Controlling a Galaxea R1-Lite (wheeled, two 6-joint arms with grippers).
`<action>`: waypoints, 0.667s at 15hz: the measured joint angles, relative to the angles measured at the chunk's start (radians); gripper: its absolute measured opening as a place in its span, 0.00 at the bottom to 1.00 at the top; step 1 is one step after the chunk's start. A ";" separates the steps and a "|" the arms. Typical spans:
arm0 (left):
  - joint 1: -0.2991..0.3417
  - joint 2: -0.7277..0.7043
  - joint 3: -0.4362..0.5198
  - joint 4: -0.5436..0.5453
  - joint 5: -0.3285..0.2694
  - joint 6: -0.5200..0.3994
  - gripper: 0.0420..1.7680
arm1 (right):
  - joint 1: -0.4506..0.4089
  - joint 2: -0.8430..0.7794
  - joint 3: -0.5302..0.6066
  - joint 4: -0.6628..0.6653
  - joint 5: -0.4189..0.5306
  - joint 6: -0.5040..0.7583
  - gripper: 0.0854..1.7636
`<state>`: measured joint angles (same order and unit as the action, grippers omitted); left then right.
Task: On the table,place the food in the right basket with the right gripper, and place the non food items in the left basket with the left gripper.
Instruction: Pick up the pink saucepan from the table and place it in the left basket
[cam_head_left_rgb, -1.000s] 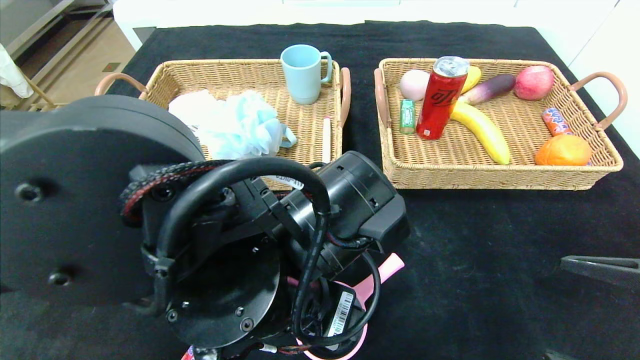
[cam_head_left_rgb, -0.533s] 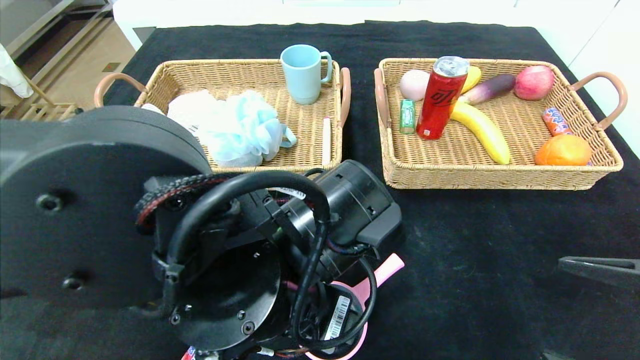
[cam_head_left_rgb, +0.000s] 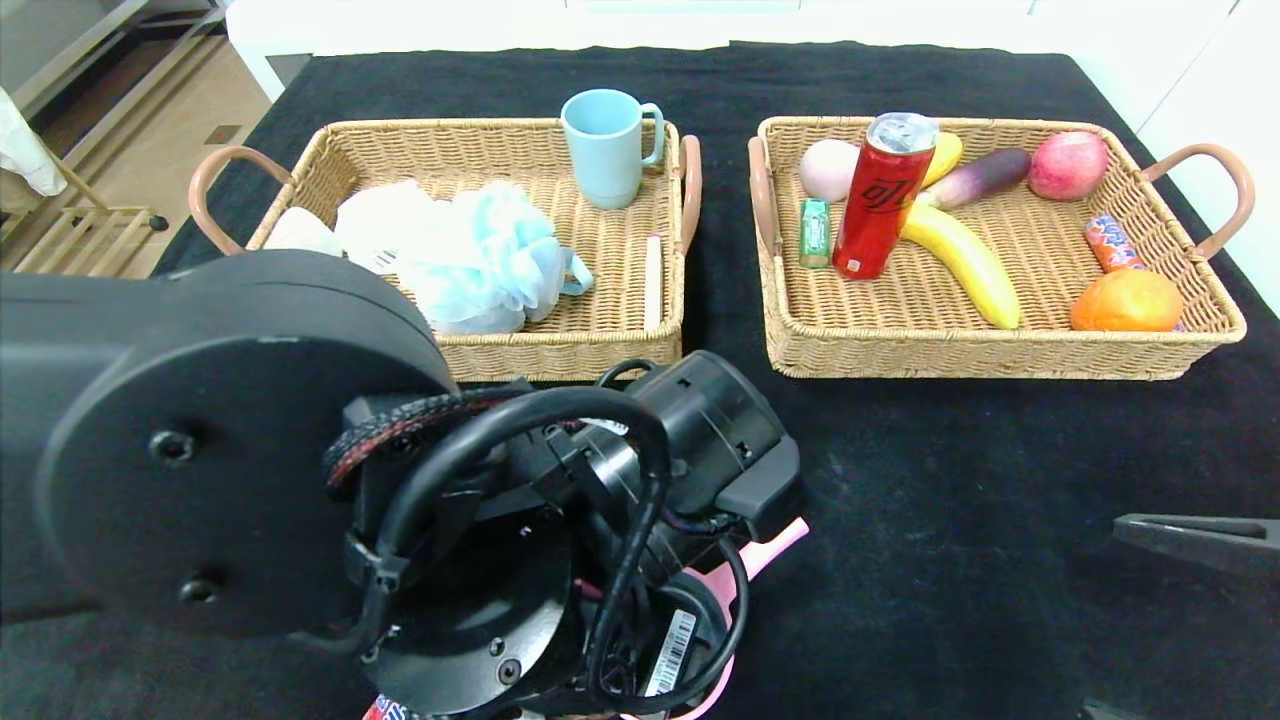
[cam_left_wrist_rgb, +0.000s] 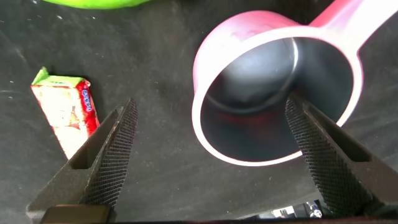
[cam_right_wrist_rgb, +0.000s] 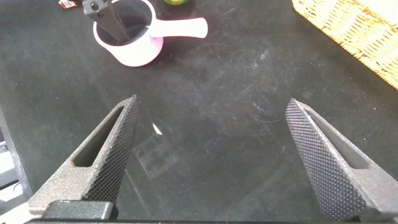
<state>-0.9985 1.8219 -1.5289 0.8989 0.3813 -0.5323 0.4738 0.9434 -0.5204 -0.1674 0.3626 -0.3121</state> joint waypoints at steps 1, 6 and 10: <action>0.000 0.004 0.006 -0.002 0.000 0.000 0.97 | 0.000 0.000 0.000 0.000 0.000 0.000 0.97; 0.000 0.015 0.014 -0.009 -0.001 0.002 0.90 | -0.006 0.000 -0.001 0.000 0.000 -0.001 0.97; 0.001 0.020 0.013 -0.009 0.001 0.003 0.55 | -0.012 0.008 -0.001 0.000 0.000 -0.001 0.97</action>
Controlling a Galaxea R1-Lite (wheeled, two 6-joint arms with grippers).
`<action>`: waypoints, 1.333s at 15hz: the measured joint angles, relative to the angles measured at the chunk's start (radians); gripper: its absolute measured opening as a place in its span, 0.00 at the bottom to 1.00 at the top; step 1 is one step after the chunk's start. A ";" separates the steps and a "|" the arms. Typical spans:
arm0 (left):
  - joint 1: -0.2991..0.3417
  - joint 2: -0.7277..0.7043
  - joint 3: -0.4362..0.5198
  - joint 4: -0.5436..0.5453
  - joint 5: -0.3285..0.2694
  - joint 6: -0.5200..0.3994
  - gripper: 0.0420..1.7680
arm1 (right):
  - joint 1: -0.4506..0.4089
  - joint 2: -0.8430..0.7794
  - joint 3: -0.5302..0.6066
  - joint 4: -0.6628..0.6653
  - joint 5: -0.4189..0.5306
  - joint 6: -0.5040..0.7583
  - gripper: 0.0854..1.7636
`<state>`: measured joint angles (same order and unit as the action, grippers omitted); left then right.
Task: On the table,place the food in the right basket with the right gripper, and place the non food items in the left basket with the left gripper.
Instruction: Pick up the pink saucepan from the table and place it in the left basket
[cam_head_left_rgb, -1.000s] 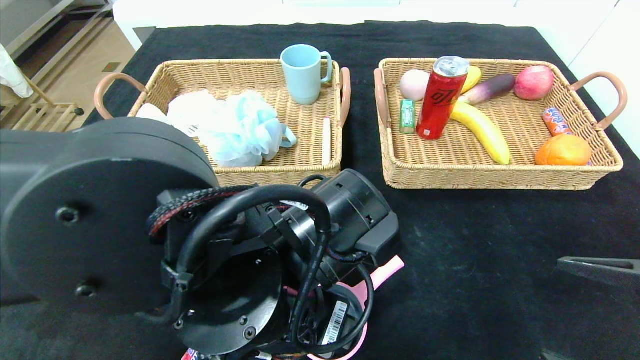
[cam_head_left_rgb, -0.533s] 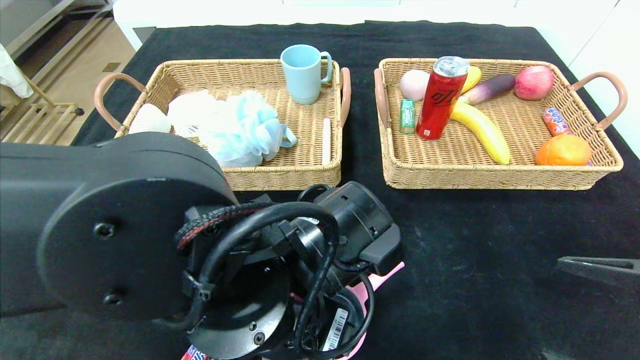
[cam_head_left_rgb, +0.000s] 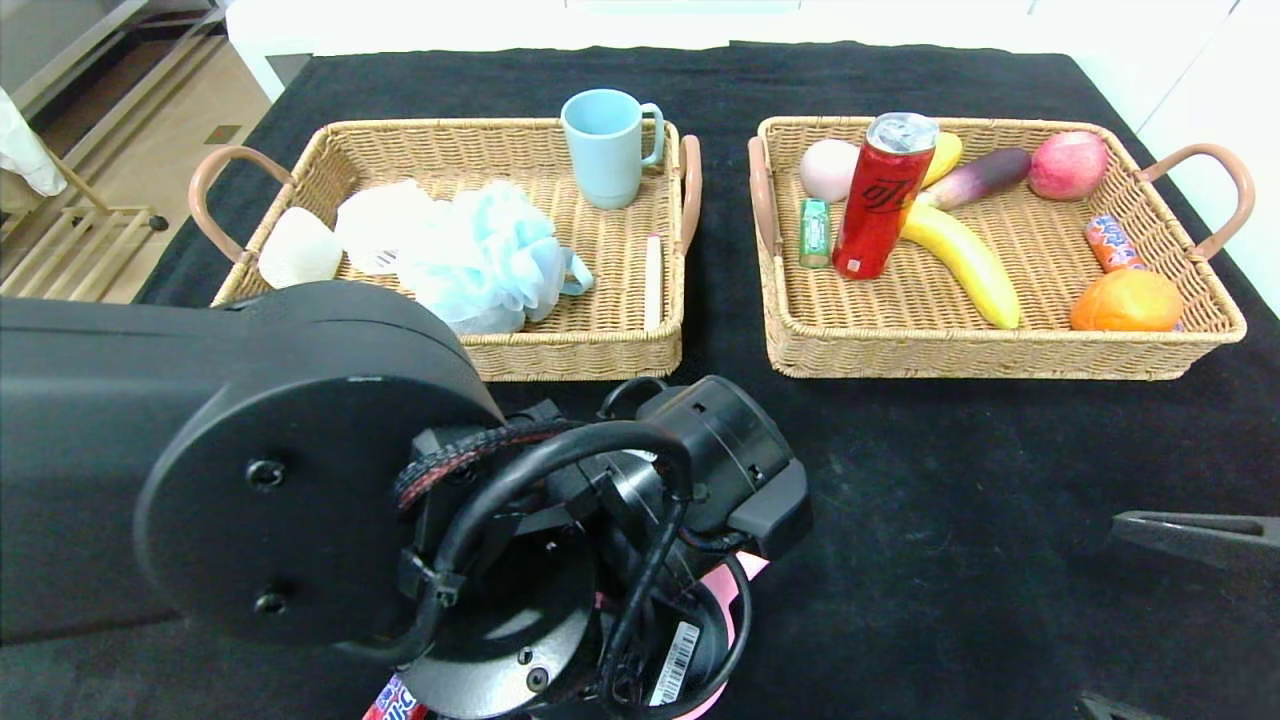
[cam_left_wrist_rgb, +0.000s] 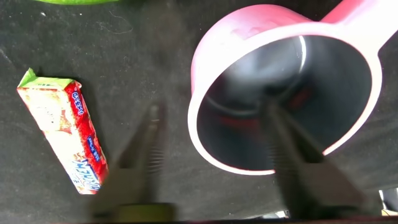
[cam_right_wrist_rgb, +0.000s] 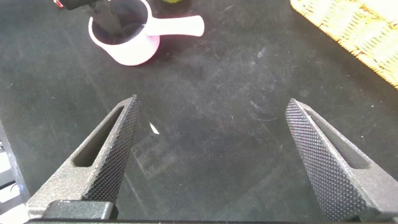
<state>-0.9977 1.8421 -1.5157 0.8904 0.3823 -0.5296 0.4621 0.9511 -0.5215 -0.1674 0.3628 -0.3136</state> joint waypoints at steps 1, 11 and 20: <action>0.000 0.001 0.000 0.000 0.000 0.000 0.49 | 0.000 0.001 0.000 0.000 0.000 0.000 0.97; 0.003 0.005 0.009 -0.041 0.006 0.000 0.06 | -0.001 0.005 0.001 0.000 -0.001 0.000 0.97; -0.004 -0.044 0.018 -0.039 -0.001 0.003 0.06 | -0.001 -0.005 -0.002 0.000 -0.001 0.002 0.97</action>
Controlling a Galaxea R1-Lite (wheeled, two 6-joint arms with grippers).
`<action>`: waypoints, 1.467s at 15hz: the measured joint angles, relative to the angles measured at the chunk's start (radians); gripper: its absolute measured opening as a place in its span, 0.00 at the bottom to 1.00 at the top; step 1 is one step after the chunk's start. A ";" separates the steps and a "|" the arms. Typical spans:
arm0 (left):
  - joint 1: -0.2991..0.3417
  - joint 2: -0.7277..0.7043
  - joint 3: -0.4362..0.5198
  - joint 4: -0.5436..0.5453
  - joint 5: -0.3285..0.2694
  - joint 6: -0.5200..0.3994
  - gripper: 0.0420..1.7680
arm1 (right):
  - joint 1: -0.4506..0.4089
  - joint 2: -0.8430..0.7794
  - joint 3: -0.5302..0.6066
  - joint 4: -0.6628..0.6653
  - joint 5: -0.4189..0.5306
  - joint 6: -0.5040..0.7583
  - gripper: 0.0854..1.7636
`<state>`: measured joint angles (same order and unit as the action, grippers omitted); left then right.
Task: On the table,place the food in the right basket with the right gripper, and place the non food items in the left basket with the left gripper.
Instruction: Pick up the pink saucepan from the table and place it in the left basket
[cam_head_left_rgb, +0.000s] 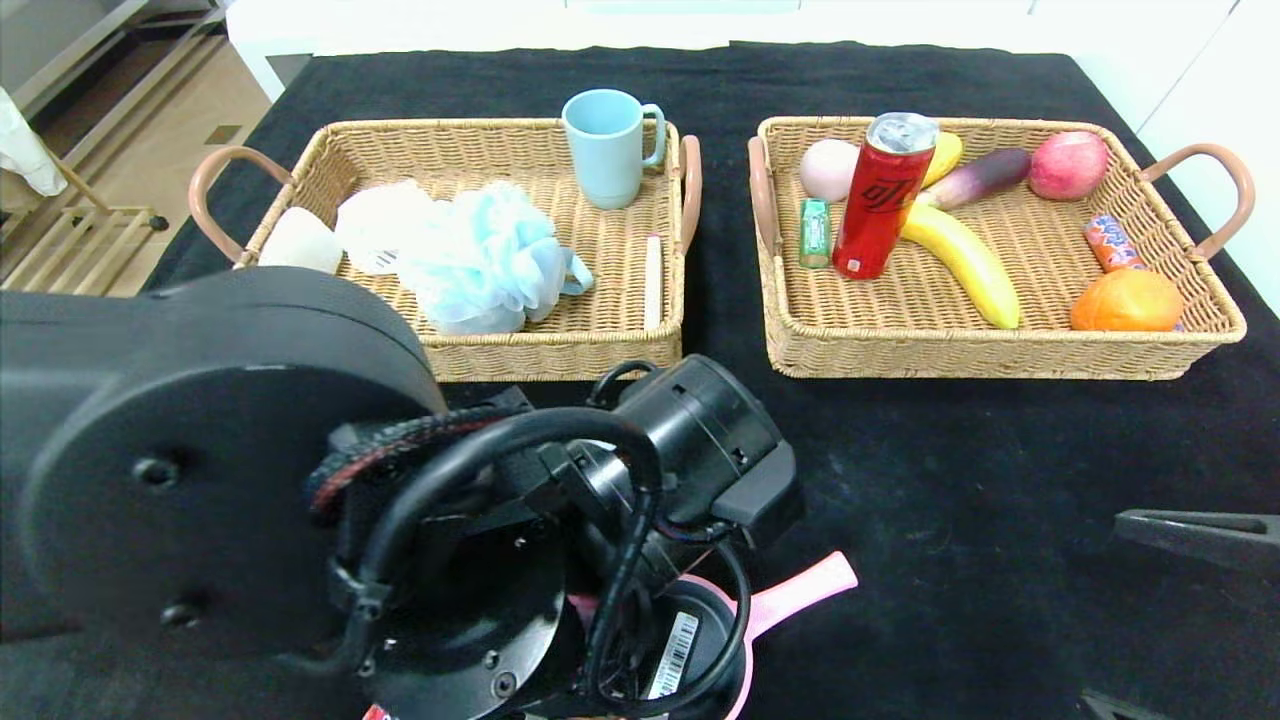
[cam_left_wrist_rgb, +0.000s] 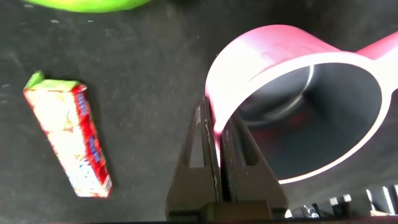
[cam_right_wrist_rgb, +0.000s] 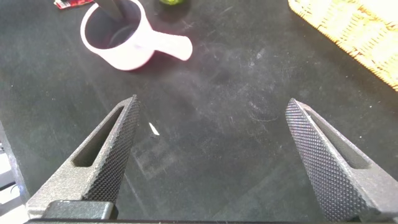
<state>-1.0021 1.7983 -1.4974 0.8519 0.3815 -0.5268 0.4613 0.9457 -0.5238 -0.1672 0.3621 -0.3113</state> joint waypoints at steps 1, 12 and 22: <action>-0.001 -0.018 0.000 0.001 0.001 0.003 0.06 | 0.000 -0.001 0.000 0.000 0.001 0.000 0.97; 0.072 -0.294 0.063 0.001 0.011 0.062 0.06 | 0.000 0.022 0.004 0.000 0.000 0.000 0.97; 0.449 -0.482 0.077 -0.244 -0.014 0.190 0.06 | -0.008 0.024 0.001 0.000 0.000 0.000 0.97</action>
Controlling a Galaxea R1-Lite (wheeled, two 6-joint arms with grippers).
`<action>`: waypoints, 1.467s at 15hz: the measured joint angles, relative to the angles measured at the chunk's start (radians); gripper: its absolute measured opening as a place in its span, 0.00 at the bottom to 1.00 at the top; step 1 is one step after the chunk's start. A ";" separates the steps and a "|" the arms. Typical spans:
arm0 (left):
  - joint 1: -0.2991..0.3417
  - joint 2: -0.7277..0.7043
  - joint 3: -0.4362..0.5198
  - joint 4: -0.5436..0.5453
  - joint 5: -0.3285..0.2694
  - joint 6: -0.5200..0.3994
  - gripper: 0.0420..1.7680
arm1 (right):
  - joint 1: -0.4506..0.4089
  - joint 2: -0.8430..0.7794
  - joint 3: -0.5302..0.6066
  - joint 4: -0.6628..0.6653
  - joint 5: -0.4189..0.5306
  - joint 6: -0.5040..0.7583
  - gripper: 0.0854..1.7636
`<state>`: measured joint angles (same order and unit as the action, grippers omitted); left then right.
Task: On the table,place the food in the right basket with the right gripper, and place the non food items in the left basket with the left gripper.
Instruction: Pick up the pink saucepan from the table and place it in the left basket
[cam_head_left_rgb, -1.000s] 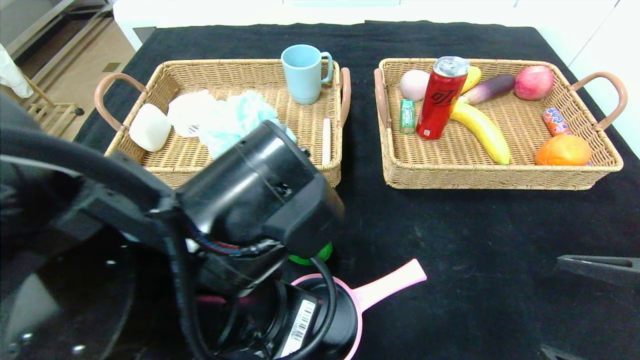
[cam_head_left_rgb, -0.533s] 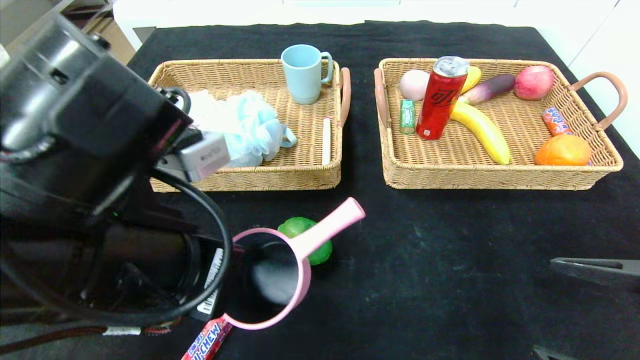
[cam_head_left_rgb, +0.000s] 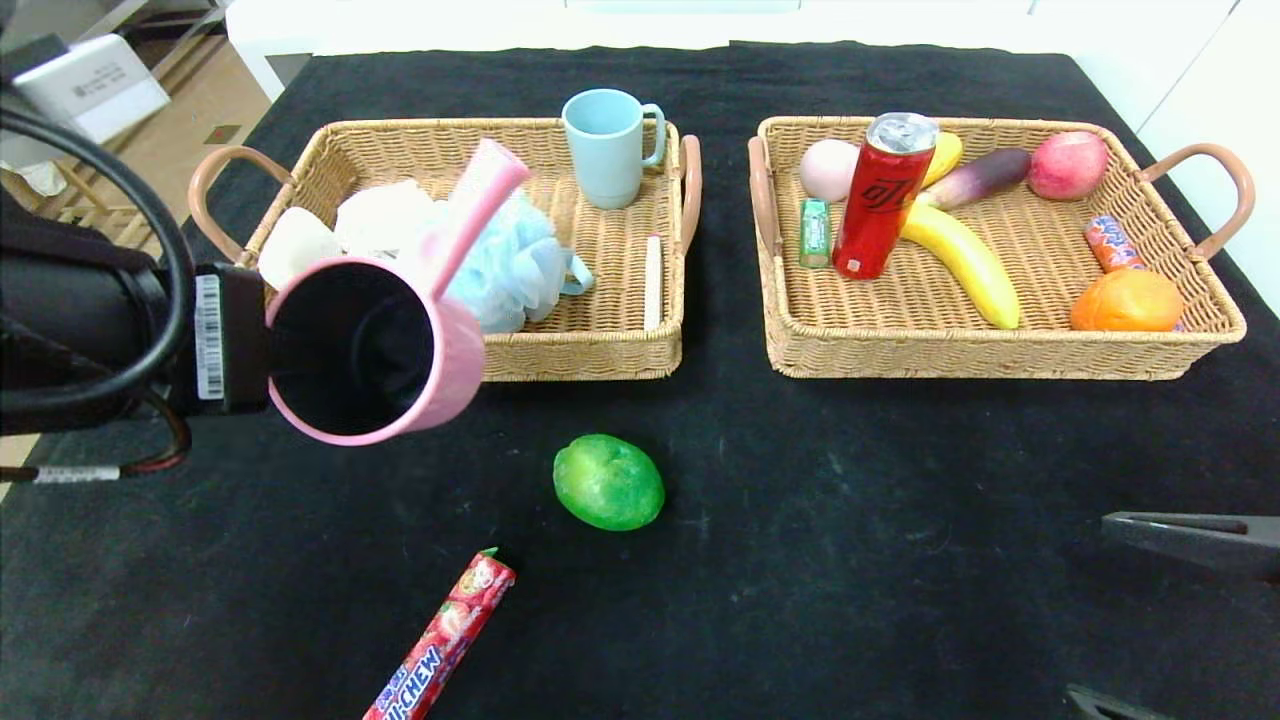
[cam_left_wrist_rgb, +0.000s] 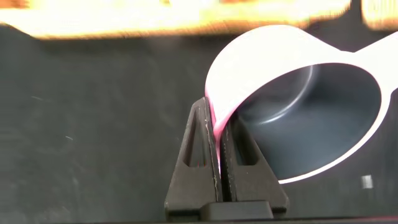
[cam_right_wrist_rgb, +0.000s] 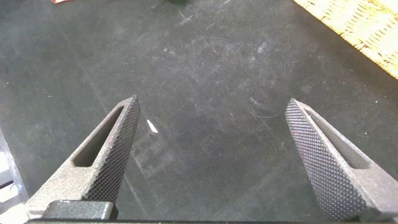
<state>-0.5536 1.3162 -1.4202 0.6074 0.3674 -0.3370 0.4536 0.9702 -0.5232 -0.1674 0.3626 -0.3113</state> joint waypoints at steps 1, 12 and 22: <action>0.040 -0.003 0.001 -0.042 -0.007 0.018 0.06 | 0.000 -0.001 0.000 0.000 0.000 0.000 0.97; 0.521 0.173 -0.064 -0.359 -0.278 0.124 0.06 | -0.016 0.003 -0.001 -0.002 -0.001 -0.003 0.97; 0.581 0.356 -0.186 -0.366 -0.315 0.151 0.06 | -0.021 0.004 -0.003 -0.002 -0.001 -0.003 0.97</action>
<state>0.0272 1.6726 -1.6064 0.2415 0.0523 -0.1855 0.4323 0.9745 -0.5262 -0.1691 0.3611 -0.3140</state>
